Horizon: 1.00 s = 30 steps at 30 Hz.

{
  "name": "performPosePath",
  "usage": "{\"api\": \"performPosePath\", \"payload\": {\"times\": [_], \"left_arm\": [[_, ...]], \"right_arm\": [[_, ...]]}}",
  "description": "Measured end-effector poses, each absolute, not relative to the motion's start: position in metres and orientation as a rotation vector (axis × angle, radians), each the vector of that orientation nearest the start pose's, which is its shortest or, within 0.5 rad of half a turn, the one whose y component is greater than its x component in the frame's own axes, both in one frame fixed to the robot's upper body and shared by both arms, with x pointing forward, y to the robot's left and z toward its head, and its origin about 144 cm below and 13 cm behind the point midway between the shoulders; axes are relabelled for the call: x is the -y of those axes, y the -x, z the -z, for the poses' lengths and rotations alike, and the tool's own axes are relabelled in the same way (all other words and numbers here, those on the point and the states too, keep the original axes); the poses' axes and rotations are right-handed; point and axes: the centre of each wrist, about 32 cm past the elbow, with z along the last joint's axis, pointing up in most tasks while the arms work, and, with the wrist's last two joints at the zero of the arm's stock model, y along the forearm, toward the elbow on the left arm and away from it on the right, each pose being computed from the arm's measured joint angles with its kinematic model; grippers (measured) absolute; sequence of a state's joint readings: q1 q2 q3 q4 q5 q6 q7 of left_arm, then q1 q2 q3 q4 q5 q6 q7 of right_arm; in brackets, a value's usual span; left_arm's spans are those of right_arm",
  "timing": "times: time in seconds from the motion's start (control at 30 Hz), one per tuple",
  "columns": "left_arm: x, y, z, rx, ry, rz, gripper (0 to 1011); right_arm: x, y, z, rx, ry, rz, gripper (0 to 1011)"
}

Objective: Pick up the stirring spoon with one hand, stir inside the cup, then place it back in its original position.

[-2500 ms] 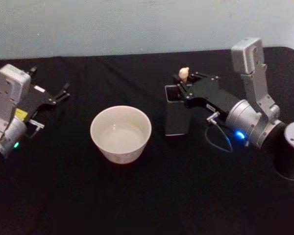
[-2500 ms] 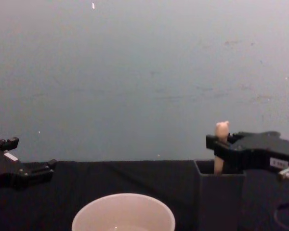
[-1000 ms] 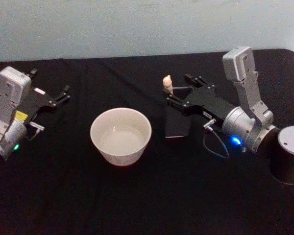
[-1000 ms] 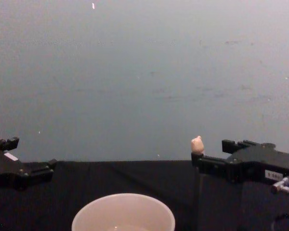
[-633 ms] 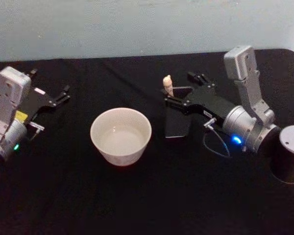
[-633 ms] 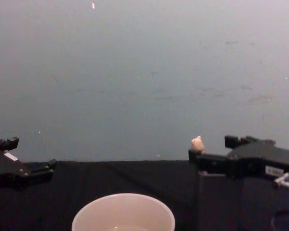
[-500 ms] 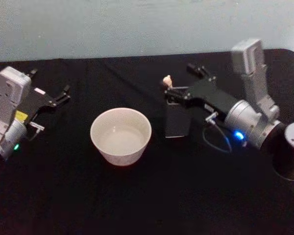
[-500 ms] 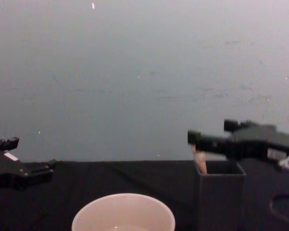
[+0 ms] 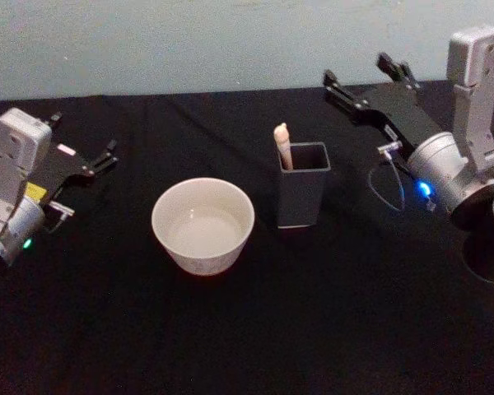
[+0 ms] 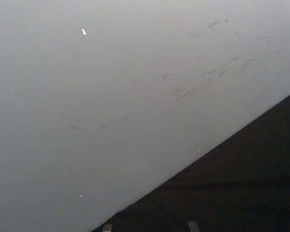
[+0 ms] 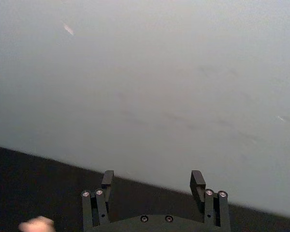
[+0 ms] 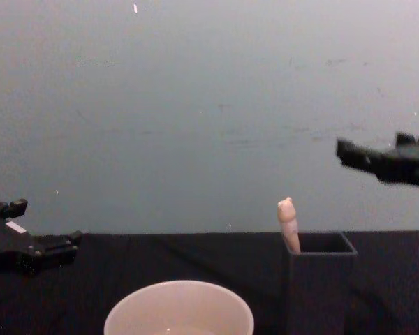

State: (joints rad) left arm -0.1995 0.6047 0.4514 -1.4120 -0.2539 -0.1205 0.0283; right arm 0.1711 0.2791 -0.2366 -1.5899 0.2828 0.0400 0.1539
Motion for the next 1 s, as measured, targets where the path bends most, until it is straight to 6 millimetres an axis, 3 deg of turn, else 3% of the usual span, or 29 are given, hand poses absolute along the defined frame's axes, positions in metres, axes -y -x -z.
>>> {"api": "performPosePath", "payload": {"times": [0.23,0.47,1.0], "left_arm": [[-0.31,-0.489,-1.14,0.285,-0.304,-1.248,1001],[-0.31,-0.489,-1.14,0.285,-0.304,-1.248,1001],[-0.31,-0.489,-1.14,0.285,-0.304,-1.248,1001]], "right_arm": [[0.239,-0.504,-1.163,0.056,0.126,1.31,1000],[0.24,-0.504,-1.14,0.018,0.251,1.308,1000],[0.241,-0.504,-1.132,-0.007,0.302,1.291,1000]]}}
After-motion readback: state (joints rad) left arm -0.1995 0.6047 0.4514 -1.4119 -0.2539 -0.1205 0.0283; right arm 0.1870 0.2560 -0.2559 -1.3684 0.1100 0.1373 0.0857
